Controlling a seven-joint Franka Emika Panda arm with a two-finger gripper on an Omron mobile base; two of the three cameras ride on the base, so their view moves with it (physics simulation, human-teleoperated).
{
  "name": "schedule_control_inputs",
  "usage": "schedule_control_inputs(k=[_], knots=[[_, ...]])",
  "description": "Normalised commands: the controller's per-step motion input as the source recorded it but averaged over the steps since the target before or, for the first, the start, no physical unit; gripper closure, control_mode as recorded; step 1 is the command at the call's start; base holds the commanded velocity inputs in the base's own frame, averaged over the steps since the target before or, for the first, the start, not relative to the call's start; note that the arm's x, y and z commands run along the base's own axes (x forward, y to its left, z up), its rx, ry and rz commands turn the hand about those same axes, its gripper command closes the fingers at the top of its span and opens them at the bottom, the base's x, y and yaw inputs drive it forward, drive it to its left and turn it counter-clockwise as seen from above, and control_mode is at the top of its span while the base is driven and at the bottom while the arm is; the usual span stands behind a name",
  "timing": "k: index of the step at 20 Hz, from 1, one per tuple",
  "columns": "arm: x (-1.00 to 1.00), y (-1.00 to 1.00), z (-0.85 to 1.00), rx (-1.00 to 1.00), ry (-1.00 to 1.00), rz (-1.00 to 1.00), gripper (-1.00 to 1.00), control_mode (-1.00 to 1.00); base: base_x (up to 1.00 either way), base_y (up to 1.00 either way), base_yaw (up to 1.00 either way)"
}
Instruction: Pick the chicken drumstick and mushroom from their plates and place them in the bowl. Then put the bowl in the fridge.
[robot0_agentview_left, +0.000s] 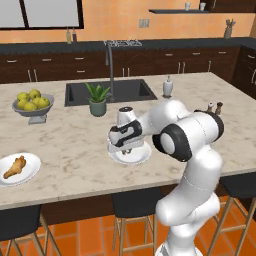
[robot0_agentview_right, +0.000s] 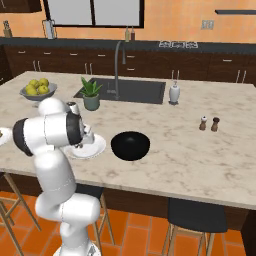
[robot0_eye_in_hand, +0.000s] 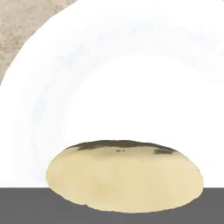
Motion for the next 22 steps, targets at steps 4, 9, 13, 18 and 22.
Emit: schedule_control_inputs(k=[4,9,13,18,22], knots=[[-0.83,-0.49,0.53,0.06,-0.21,0.00,1.00,-1.00,0.00,0.00,0.00],[-0.53,-0.77,0.62,0.01,-0.17,0.00,1.00,-1.00,0.00,0.00,0.00],[-0.19,-0.81,0.69,0.00,-0.09,0.00,1.00,-1.00,0.00,0.00,0.00],[-0.01,-0.70,0.70,0.00,-0.04,0.00,1.00,-1.00,0.00,0.00,0.00],[0.10,-0.65,0.10,0.00,0.00,0.00,1.00,-1.00,0.00,0.00,0.00]])
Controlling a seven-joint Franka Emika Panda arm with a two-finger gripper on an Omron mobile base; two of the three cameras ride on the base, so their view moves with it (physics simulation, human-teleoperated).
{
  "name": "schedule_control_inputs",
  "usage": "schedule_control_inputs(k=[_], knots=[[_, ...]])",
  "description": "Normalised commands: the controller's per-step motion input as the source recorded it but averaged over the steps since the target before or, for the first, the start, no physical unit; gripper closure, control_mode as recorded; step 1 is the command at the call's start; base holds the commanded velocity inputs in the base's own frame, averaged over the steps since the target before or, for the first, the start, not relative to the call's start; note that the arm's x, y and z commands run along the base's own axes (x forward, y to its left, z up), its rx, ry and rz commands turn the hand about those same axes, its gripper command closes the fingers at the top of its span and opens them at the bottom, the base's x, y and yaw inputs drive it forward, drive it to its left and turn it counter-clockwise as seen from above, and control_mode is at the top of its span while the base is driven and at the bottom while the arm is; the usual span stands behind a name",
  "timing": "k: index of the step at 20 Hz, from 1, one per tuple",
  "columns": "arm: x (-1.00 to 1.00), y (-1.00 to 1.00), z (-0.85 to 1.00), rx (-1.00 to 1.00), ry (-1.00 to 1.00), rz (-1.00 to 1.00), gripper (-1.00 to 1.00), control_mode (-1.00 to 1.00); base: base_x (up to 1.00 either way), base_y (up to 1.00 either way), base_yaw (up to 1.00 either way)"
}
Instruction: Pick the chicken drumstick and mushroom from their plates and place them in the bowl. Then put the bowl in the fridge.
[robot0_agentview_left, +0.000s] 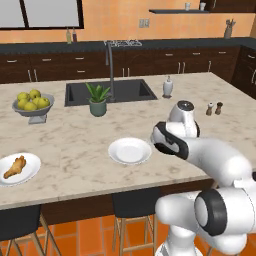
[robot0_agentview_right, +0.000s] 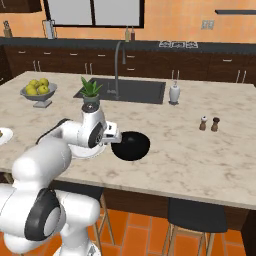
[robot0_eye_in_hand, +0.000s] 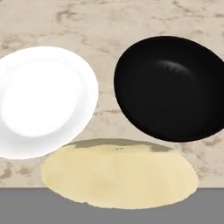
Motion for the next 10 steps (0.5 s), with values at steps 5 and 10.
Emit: schedule_control_inputs(k=[5,10], knots=[[0.38,-0.53,-0.10,0.00,0.00,0.00,1.00,-1.00,0.00,0.00,0.00],[0.57,-0.28,-0.38,0.00,0.02,0.00,1.00,-1.00,0.00,0.00,0.00]])
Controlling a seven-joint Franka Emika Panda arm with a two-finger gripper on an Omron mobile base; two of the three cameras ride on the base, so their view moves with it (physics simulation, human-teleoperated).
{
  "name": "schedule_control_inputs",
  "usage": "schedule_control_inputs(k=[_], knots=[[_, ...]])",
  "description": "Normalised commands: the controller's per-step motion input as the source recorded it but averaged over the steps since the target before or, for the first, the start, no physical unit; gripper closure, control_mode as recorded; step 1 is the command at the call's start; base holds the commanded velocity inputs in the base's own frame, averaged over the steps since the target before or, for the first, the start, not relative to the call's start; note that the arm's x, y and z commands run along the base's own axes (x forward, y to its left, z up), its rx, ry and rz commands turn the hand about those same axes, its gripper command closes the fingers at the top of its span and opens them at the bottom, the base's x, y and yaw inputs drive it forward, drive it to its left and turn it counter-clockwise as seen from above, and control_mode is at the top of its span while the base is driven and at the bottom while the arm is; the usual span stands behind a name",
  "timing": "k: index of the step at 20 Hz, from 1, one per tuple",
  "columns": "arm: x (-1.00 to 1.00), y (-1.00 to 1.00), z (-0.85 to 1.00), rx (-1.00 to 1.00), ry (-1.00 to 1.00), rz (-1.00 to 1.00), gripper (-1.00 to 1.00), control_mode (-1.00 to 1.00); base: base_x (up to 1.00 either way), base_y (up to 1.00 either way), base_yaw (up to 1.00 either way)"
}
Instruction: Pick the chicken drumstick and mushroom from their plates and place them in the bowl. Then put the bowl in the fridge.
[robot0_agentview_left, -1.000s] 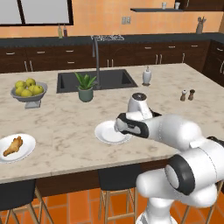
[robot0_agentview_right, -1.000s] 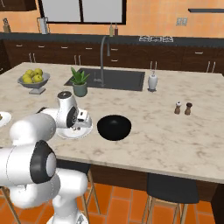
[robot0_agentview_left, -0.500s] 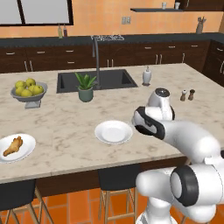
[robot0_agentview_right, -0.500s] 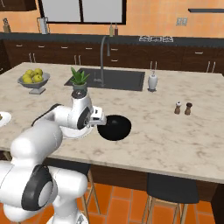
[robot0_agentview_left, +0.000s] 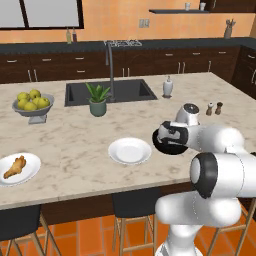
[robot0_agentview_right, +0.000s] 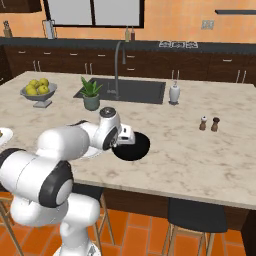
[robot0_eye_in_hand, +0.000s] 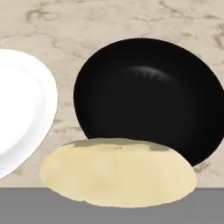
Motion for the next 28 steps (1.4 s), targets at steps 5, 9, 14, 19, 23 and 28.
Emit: schedule_control_inputs(k=[5,9,14,19,23,28], knots=[[0.40,-0.20,-0.44,0.00,0.03,0.01,1.00,-1.00,0.00,0.00,0.00],[0.20,-0.02,-0.45,0.00,0.03,0.00,1.00,-1.00,0.00,0.00,0.00],[0.05,0.00,-0.21,0.00,0.01,0.00,-1.00,-1.00,0.00,0.00,0.00],[0.00,0.00,0.01,0.00,0.00,0.00,-1.00,-1.00,0.00,0.00,0.00],[-0.25,0.00,0.32,0.00,-0.09,-0.01,-1.00,-1.00,0.00,0.00,0.00],[-0.40,0.17,0.75,0.00,-0.15,0.00,-1.00,-1.00,0.00,0.00,0.00]])
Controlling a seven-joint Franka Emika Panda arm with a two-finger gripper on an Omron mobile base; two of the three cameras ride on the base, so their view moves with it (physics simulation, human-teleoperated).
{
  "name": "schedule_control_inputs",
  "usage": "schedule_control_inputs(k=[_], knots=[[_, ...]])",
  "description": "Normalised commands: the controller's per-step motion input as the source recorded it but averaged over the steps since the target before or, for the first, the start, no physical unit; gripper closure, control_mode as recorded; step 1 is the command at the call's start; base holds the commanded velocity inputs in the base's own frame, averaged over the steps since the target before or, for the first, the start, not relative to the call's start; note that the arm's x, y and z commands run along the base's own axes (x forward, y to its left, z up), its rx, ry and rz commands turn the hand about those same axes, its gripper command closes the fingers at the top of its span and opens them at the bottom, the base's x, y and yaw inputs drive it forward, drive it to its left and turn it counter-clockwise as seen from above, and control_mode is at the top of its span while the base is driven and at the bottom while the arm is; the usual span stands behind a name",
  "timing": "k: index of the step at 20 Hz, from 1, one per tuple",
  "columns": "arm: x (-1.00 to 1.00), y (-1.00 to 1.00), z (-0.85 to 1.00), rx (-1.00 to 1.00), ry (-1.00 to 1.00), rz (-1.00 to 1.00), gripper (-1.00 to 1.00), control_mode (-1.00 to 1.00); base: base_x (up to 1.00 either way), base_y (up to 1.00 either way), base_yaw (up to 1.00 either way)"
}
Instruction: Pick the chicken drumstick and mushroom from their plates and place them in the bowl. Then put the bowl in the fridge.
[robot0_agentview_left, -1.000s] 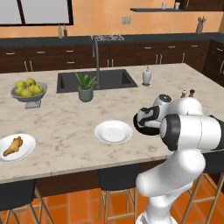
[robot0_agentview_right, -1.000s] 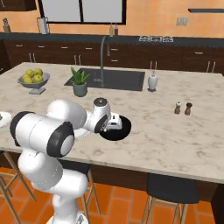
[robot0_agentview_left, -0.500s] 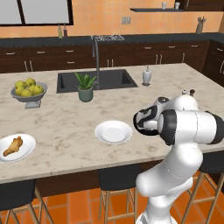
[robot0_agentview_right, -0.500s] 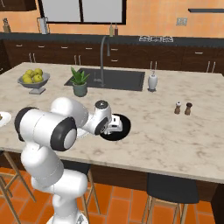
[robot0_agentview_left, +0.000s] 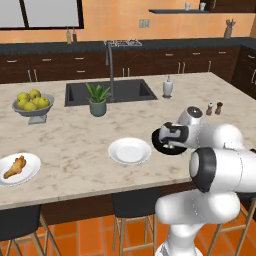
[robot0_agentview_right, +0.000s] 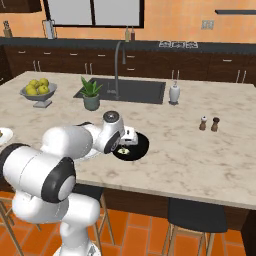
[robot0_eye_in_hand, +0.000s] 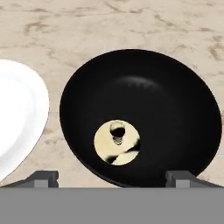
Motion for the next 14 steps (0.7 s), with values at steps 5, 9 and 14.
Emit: schedule_control_inputs(k=[5,9,14], knots=[[-0.56,0.48,0.77,0.00,-0.07,0.00,-1.00,-1.00,0.00,0.00,0.00],[-0.60,0.65,0.55,0.00,-0.01,0.00,-1.00,-1.00,0.00,0.00,0.00],[-0.69,0.43,0.30,0.01,0.00,0.00,-1.00,-1.00,0.00,0.00,0.00]])
